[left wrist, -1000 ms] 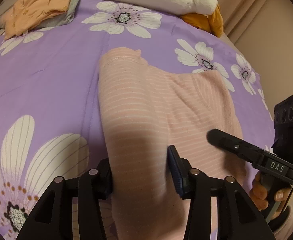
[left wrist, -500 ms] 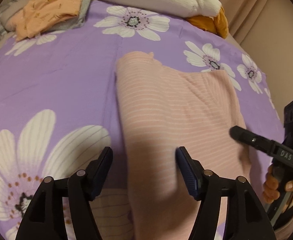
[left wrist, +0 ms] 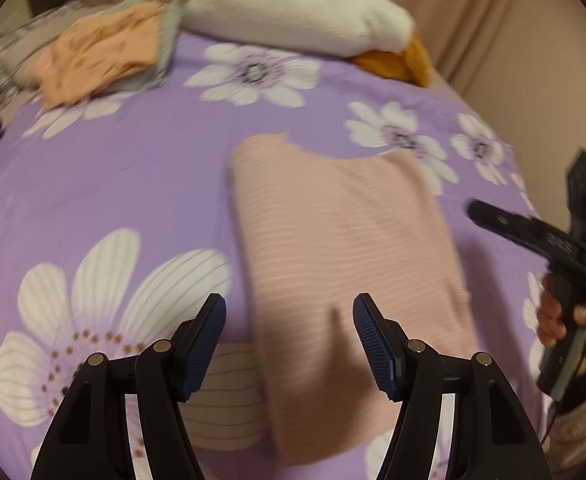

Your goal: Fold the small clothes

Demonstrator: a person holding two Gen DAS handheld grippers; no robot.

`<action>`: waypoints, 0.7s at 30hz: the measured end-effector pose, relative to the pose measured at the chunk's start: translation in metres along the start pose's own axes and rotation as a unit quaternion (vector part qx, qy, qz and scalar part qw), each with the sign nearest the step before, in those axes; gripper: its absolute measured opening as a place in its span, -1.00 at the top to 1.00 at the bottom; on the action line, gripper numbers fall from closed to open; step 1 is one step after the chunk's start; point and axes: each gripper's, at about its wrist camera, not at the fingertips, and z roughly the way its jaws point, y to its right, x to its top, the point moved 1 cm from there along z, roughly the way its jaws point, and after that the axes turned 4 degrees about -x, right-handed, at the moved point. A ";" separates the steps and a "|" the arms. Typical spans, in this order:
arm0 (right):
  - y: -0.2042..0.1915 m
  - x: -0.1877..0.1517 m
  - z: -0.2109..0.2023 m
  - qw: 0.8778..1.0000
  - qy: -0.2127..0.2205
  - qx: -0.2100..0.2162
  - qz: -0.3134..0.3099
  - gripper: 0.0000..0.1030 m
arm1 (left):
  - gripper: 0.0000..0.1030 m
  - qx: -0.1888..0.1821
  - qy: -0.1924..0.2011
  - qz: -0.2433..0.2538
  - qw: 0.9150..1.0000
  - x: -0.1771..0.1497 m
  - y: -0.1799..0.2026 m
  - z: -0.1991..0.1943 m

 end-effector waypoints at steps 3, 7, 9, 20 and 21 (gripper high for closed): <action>-0.018 0.010 0.005 0.999 0.006 0.043 -0.019 0.36 | -0.12 -0.017 0.001 0.018 1.000 0.002 0.014 0.006; -0.034 0.018 0.033 0.997 -0.013 0.058 -0.039 0.49 | 0.11 -0.016 -0.017 0.030 0.999 0.002 0.022 0.026; -0.029 0.020 0.053 0.998 -0.034 0.046 -0.031 0.53 | 0.11 -0.014 -0.027 0.027 0.999 0.000 0.021 0.035; -0.021 0.011 0.053 0.998 -0.040 0.043 -0.019 0.57 | 0.11 -0.010 -0.033 0.036 0.999 -0.004 0.021 0.037; -0.027 0.007 0.042 0.997 -0.034 0.060 -0.031 0.57 | 0.11 -0.010 -0.033 0.037 0.999 -0.006 0.022 0.036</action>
